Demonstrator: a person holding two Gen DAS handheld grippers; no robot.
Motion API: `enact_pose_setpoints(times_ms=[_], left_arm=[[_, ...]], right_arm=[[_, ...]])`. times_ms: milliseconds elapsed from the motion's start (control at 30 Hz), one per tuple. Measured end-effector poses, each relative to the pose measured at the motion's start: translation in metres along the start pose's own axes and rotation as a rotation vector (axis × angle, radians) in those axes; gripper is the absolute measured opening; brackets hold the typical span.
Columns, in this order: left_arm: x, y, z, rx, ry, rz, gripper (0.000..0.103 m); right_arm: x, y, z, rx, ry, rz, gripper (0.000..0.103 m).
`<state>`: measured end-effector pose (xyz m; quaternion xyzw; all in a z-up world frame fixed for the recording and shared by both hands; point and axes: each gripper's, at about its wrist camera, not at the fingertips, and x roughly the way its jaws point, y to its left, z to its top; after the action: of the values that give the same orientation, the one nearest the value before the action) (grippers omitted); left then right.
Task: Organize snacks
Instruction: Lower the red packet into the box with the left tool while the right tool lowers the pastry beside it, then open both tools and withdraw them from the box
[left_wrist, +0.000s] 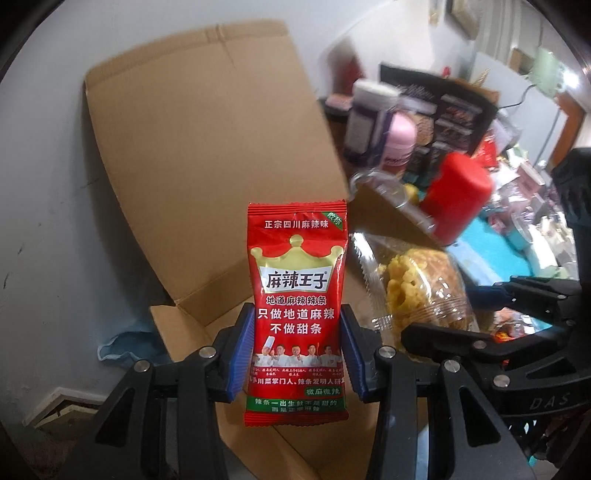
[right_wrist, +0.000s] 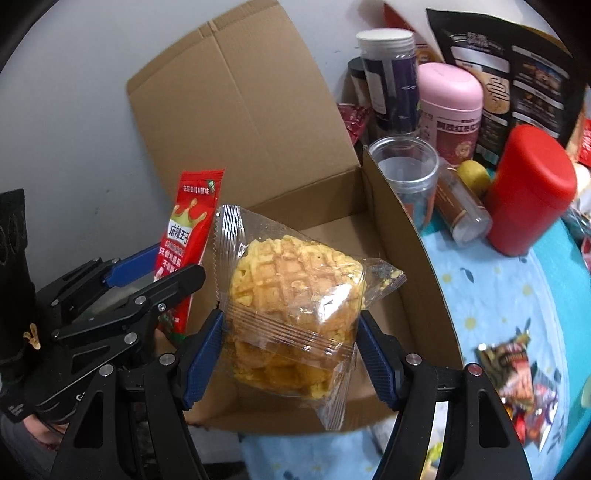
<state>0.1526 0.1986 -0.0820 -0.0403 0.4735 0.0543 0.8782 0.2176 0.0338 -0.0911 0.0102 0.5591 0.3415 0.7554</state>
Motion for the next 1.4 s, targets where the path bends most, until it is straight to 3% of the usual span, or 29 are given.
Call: enact_pose_setpoints(times_ms=[433, 700, 800, 933, 1067, 1400], left_arm=[[0.072, 0.020, -0.001, -0.074, 0.169, 0.097, 0.044], [0.086, 0.020, -0.012, -0.087, 0.227, 0.182, 0.046], [0.082, 0.020, -0.013, -0.093, 0.223, 0.190, 0.048], [0.074, 0.014, -0.007, -0.102, 0.208, 0.214, 0.064], [0.057, 0.012, -0.004, -0.115, 0.181, 0.203, 0.064], [-0.008, -0.003, 0.017, -0.097, 0.068, 0.195, 0.064]], right_arm=[[0.072, -0.014, 0.014, -0.034, 0.115, -0.028, 0.072], [0.097, -0.007, 0.004, -0.068, 0.178, -0.074, 0.074], [0.100, -0.002, 0.004, -0.065, 0.187, -0.072, 0.078], [0.090, 0.004, 0.001, -0.078, 0.170, -0.079, 0.078], [0.074, 0.012, 0.001, -0.087, 0.148, -0.081, 0.083], [0.010, 0.014, 0.011, -0.109, 0.058, -0.071, 0.083]])
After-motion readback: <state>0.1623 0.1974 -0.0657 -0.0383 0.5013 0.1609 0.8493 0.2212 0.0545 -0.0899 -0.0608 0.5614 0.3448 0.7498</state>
